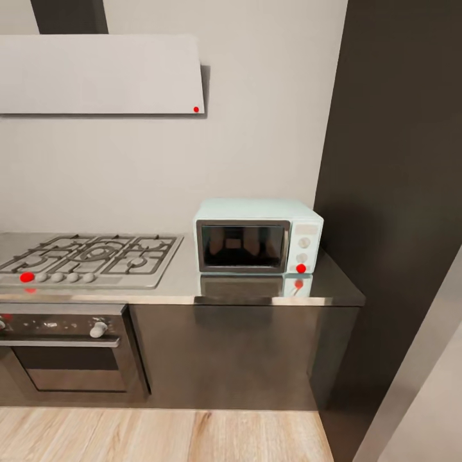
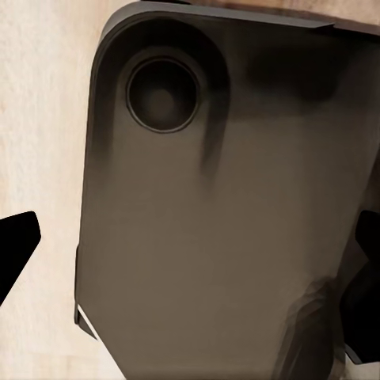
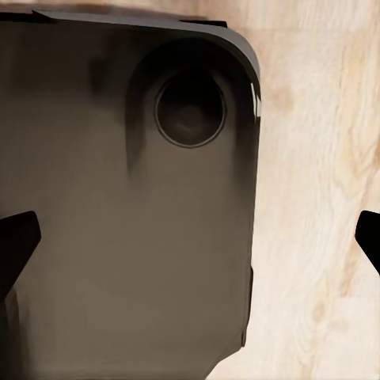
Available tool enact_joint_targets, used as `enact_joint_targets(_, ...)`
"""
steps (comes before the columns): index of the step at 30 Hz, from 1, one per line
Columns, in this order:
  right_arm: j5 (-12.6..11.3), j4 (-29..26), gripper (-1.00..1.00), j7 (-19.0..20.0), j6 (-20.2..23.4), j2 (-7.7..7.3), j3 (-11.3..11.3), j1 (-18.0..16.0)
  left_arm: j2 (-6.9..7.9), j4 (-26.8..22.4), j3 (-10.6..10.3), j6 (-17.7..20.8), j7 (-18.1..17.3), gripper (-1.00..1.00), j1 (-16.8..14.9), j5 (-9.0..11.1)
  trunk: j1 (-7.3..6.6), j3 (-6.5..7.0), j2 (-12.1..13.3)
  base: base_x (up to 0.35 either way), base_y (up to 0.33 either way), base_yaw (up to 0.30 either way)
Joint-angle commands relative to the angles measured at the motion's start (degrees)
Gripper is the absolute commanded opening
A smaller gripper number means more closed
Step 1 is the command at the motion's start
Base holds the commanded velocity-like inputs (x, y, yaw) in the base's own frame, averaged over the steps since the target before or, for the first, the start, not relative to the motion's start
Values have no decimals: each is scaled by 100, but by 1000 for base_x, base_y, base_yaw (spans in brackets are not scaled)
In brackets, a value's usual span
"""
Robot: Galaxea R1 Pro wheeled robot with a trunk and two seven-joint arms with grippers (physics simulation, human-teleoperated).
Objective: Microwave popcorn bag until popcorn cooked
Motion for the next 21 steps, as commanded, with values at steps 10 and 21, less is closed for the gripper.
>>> enact_joint_targets(10, 18, 6, 100, -1, -35, 3, 12, -2, -9, -3, 8, -17, 7, 100, 1, 39, 0, -4, -2, 1, 1, 0)
enact_joint_targets(21, 72, -2578, 100, 62, 1385, -15, 7, -2, -19, -3, 8, -17, 30, 100, 1, 35, 0, -4, -2, 0, 0, 0)
